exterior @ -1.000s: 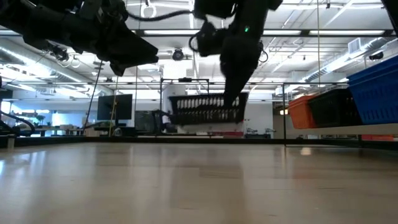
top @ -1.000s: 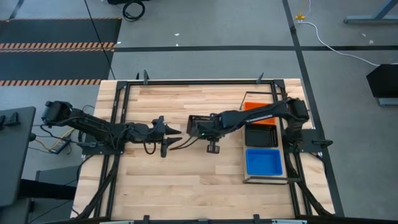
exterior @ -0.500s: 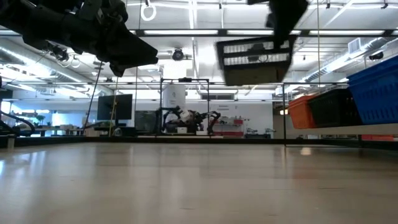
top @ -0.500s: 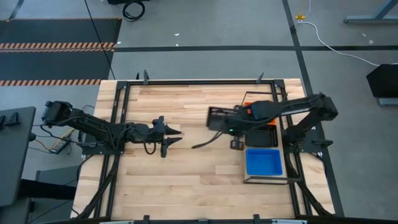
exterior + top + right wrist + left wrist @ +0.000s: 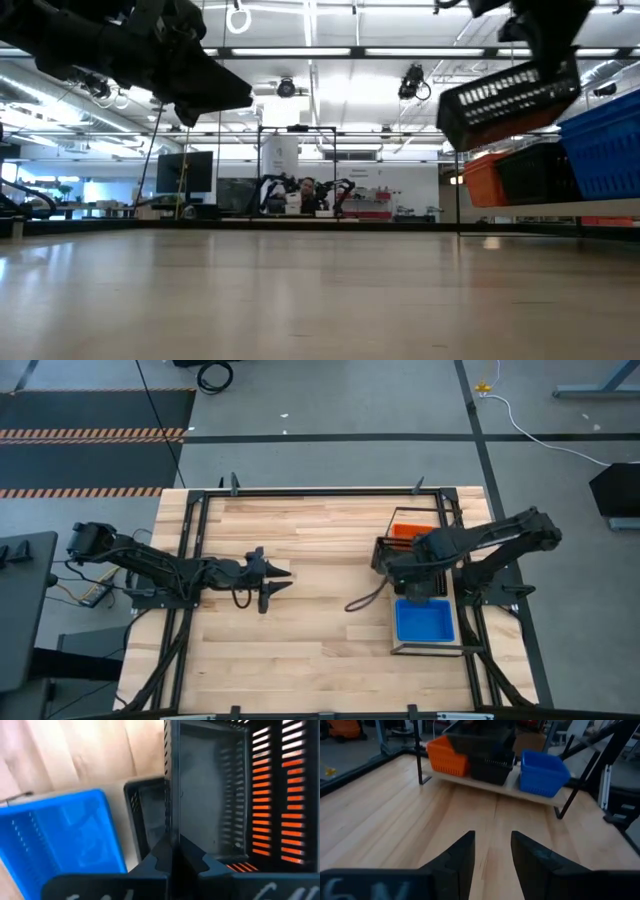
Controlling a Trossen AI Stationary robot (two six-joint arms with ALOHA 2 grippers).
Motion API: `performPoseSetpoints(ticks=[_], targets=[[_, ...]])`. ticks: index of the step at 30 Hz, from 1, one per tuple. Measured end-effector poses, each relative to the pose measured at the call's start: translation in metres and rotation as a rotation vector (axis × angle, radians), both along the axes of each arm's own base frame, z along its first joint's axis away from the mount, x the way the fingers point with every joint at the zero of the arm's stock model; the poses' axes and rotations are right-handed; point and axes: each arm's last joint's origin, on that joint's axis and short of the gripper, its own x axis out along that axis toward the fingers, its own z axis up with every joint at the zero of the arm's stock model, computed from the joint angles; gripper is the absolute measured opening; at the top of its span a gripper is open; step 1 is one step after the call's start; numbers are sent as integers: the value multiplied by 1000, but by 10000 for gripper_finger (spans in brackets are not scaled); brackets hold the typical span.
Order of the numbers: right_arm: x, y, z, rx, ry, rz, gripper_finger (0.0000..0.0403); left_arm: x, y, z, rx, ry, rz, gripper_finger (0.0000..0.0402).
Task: Stack baskets on shelf by color
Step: Stack the black bin on top of the black bin on the shelf
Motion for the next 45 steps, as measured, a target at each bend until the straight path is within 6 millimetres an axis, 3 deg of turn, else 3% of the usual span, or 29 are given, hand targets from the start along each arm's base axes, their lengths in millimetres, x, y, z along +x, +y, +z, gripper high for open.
performPoseSetpoints(ticks=[8, 14, 19, 26, 33, 38, 45], targets=[[-47, 10, -3, 30, -25, -9, 12, -2, 0, -8, 5, 82, 2, 133], [-76, 14, -25, 29, -32, 25, 12, 0, 0, -3, -9, 25, 3, 133], [-77, 20, -35, 43, -123, 63, 12, 0, 0, -3, -13, 26, 4, 133], [-83, 26, -52, 45, -46, 113, 13, -1, 0, -3, -13, 27, 4, 132], [-86, 26, -66, 27, -21, 48, 28, -1, 0, -3, -13, 27, 4, 133], [-86, 26, -66, 28, -28, 35, 48, -1, 0, -3, -19, 26, 6, 133], [-81, 27, -50, 30, -135, 45, 69, -1, 0, -3, -20, 27, 6, 133]])
